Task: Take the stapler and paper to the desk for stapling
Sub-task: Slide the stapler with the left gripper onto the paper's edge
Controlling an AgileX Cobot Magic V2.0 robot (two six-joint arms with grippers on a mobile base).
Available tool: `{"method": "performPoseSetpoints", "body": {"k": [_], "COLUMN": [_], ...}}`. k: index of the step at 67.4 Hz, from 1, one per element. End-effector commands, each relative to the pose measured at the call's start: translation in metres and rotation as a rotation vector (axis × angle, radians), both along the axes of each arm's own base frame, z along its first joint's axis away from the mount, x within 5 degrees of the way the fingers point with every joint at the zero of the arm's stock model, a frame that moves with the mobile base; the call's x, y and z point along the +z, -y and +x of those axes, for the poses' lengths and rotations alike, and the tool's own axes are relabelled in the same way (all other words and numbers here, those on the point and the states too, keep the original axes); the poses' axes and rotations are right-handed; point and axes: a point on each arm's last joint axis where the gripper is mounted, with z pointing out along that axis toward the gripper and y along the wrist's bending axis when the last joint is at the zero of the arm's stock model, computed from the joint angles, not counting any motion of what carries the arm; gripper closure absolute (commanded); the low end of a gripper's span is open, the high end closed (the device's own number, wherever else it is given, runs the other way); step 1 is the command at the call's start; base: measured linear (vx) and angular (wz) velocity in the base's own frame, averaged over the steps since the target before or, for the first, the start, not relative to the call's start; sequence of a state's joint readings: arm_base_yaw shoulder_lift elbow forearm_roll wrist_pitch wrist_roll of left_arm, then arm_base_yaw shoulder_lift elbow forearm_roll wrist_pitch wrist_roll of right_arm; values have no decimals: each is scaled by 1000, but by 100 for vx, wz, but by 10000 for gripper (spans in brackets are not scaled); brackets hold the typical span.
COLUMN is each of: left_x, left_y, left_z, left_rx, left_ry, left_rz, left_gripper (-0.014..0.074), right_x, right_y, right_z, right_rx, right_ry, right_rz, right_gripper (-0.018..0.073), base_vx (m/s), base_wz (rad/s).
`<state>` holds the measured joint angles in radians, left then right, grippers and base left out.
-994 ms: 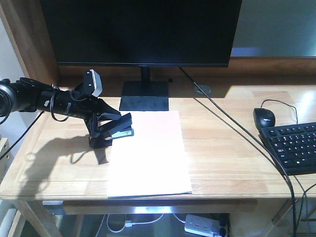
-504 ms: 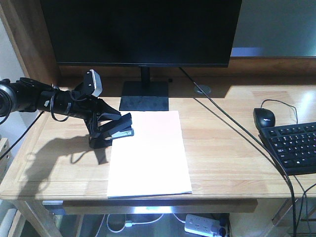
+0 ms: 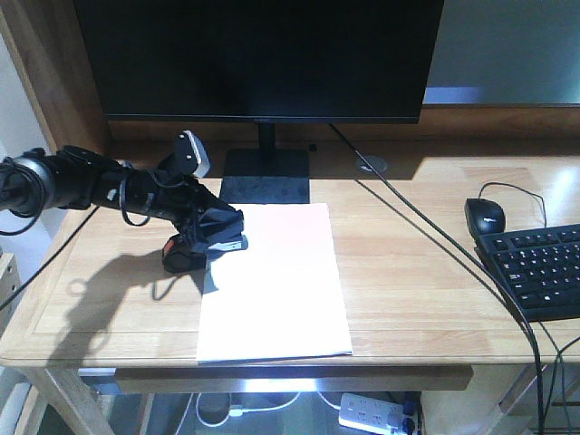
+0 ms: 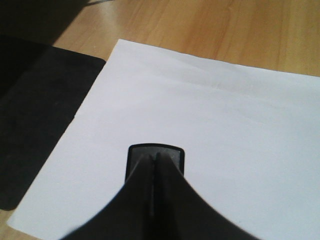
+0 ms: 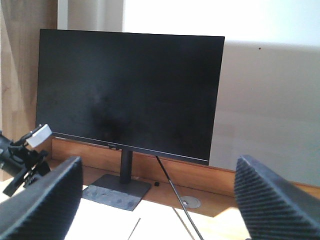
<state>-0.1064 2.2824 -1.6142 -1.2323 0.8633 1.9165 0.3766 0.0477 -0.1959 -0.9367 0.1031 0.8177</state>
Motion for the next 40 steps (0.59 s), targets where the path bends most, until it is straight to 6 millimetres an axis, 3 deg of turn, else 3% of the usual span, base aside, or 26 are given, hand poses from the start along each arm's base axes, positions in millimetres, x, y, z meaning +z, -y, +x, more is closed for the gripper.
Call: {"method": "performPoseSetpoints", "body": {"k": [1, 18, 40], "left_x": [18, -13, -19], "left_y": [5, 2, 3], "left_z": [1, 3, 2], "left_rx": [14, 61, 54], "left_ry": [1, -105, -123], "left_rz": [-4, 42, 43], "left_gripper": [603, 603, 603], "right_x": [11, 11, 11], "right_y": [-2, -2, -2], "right_z": [-2, -2, -2], "right_rx": [21, 21, 21], "right_ry": [48, 47, 47], "right_rz": [-10, -10, -10], "right_gripper": [-21, -21, -21], "base_vx": [0, 0, 0], "base_wz": [0, 0, 0]}}
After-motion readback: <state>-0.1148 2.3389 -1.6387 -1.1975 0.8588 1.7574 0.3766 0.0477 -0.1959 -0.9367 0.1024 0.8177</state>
